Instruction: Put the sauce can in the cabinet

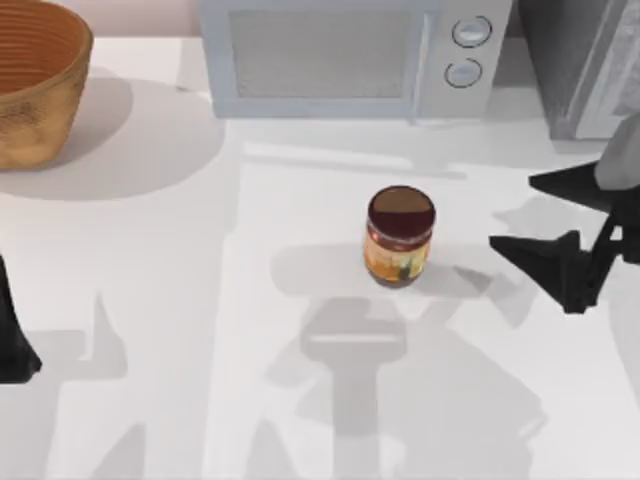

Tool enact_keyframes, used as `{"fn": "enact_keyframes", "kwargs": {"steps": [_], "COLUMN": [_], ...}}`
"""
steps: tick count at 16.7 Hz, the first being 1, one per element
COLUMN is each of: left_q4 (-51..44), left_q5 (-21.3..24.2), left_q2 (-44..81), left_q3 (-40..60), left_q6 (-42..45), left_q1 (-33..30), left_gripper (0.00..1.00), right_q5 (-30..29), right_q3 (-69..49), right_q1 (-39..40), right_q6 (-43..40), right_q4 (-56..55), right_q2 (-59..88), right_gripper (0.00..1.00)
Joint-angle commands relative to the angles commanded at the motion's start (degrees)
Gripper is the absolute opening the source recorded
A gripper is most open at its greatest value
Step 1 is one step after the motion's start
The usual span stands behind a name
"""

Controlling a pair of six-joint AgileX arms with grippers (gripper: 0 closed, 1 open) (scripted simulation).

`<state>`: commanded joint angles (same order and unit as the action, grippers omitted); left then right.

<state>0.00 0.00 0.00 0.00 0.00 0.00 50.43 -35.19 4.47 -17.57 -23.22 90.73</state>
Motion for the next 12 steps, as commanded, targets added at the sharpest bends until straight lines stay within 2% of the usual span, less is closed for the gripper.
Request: {"fn": "enact_keyframes", "kwargs": {"steps": [7,10,12], "left_q4": [0.00,0.00,0.00], "left_q5": [0.00,0.00,0.00], "left_q2": [0.00,0.00,0.00], "left_q3": [0.00,0.00,0.00], "left_q6": [0.00,0.00,0.00], "left_q1": [0.00,0.00,0.00], "left_gripper": [1.00,1.00,1.00], "right_q5": [21.61,27.27,29.05], "right_q3": [-17.99,-23.47,-25.29], "right_q1": [1.65,2.05,2.16], "right_q6": [-10.50,-13.77,-14.86], "right_q4": [-12.63,-16.66,-18.03], "right_q2": [33.90,41.80,44.15], "right_gripper": [1.00,1.00,1.00]}}
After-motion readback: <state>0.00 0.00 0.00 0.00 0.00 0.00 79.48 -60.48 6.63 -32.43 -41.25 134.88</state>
